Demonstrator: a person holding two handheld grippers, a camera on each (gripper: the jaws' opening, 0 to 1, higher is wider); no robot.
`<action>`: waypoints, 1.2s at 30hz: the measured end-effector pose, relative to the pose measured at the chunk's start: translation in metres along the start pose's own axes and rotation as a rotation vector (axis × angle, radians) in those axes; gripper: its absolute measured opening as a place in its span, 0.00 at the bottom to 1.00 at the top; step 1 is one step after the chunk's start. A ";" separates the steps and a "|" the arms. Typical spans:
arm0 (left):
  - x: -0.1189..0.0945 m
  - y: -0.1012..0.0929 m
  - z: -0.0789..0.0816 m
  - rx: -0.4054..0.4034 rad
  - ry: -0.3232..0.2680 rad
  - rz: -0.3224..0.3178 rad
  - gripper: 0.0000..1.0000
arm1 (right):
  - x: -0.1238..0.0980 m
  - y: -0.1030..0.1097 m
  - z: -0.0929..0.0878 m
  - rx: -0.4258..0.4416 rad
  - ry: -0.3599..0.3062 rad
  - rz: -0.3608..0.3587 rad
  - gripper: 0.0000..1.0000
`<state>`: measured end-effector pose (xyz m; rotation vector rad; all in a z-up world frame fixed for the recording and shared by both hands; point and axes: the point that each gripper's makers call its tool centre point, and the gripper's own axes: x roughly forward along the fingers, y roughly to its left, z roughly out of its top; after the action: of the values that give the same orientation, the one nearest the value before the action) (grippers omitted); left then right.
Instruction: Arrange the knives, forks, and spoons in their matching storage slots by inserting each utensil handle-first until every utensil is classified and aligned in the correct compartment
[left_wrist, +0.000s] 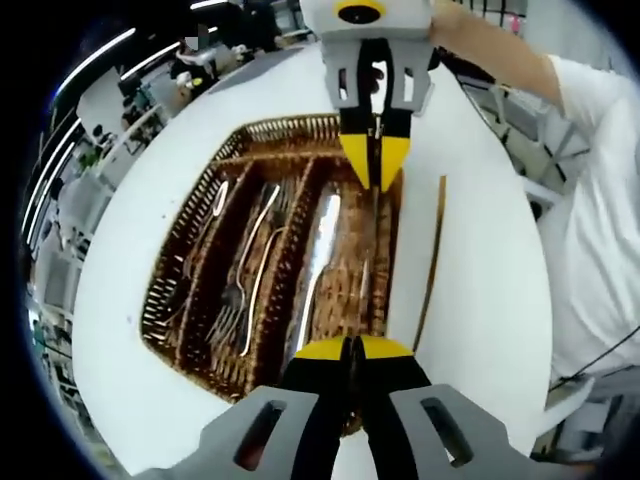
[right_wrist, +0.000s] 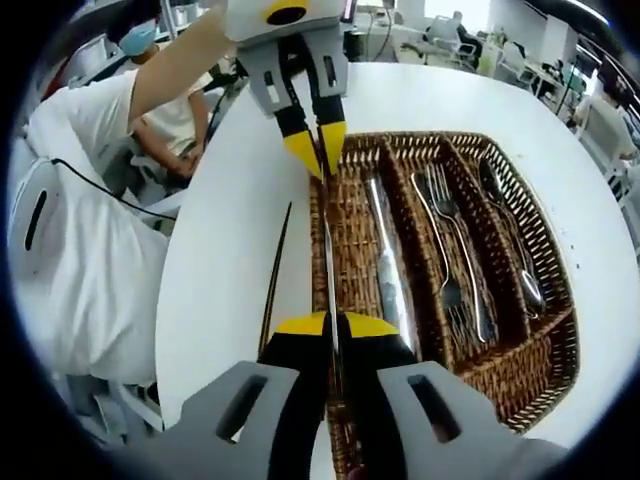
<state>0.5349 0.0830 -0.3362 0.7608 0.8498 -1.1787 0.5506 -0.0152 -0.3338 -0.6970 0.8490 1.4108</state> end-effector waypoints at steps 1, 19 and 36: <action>0.001 0.001 -0.001 -0.003 0.003 -0.003 0.02 | 0.001 -0.002 0.000 0.002 0.001 0.004 0.04; 0.024 0.008 -0.017 -0.013 0.066 -0.039 0.02 | 0.030 -0.004 -0.015 0.044 0.031 0.063 0.04; 0.039 0.017 -0.029 0.001 0.117 -0.062 0.02 | 0.041 -0.002 -0.022 0.050 0.063 0.097 0.05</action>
<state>0.5532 0.0932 -0.3834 0.8149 0.9762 -1.1985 0.5495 -0.0113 -0.3803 -0.6732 0.9751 1.4551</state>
